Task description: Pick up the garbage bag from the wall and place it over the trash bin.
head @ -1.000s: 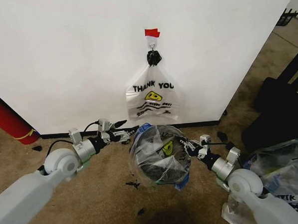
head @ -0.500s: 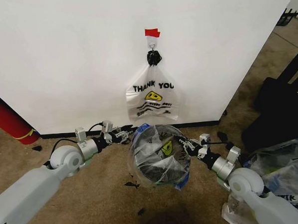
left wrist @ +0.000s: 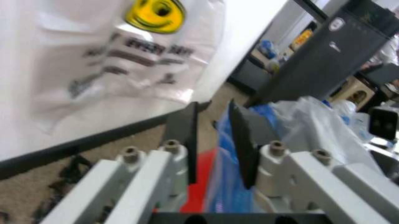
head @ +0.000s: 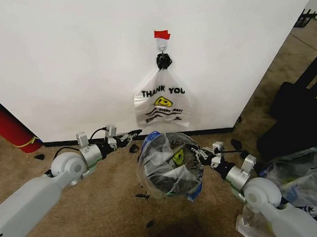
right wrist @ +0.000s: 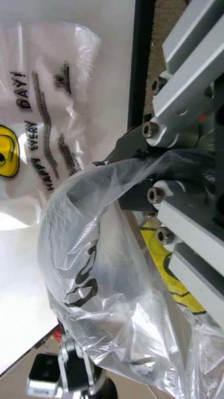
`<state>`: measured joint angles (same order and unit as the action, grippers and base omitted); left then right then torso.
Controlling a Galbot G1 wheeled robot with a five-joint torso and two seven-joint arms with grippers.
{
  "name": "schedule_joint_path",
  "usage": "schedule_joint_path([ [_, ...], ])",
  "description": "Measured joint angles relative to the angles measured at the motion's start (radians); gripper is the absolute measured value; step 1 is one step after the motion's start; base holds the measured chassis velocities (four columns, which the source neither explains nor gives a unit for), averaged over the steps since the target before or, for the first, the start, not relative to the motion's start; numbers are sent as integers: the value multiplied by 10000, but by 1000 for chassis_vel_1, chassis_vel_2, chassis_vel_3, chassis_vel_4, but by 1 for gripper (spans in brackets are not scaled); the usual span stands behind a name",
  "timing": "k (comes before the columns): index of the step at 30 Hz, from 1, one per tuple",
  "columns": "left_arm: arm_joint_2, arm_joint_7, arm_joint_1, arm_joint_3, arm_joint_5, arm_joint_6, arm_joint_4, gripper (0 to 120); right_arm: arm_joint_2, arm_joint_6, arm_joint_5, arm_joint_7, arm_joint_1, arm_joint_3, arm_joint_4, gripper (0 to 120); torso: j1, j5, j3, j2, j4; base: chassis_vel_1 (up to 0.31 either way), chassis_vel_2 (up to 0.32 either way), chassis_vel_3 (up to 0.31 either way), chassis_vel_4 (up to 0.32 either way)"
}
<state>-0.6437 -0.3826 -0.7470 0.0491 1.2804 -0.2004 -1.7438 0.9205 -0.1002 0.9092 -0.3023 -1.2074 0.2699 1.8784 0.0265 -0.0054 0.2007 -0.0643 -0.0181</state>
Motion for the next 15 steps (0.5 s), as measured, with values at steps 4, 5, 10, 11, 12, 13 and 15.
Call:
schedule_joint_path([
  [4, -47, 173, -27, 20, -155, -423, -156, 39, 51, -24, 0, -17, -18, 1, 63, 1, 0, 3, 0, 0, 0, 0, 0, 0, 0],
  [5, -118, 213, -16, 54, -243, -524, -152, 46, 91, -39, 0, -18, -32, 11, 102, 1, 0, -1, 0, 0, 0, 0, 0, 0, 0],
  [10, -211, 214, 115, 228, -335, -576, -60, 61, 125, -71, -12, -4, -81, 63, 187, 1, 0, 1, 0, 0, 0, 0, 0, 0, 0],
  [11, -236, 200, 148, 268, -354, -591, -46, 65, 107, -85, -6, -3, -103, 74, 206, 1, 0, 2, 0, 0, 0, 0, 0, 0, 0],
  [12, -265, 190, 170, 292, -365, -601, -38, 66, 90, -94, 0, -2, -122, 85, 216, 1, 0, 2, 0, 0, 0, 0, 0, 0, 0],
  [13, -338, 181, 215, 334, -383, -609, -21, 61, 62, -103, 9, -1, -147, 104, 228, 1, 0, -1, 0, 0, 0, 0, 0, 0, 0],
  [15, -433, 181, 291, 376, -385, -612, -1, 52, 51, -106, 18, 17, -149, 113, 230, 1, 0, 0, 0, 0, -2, 0, 0, 0, 0],
])
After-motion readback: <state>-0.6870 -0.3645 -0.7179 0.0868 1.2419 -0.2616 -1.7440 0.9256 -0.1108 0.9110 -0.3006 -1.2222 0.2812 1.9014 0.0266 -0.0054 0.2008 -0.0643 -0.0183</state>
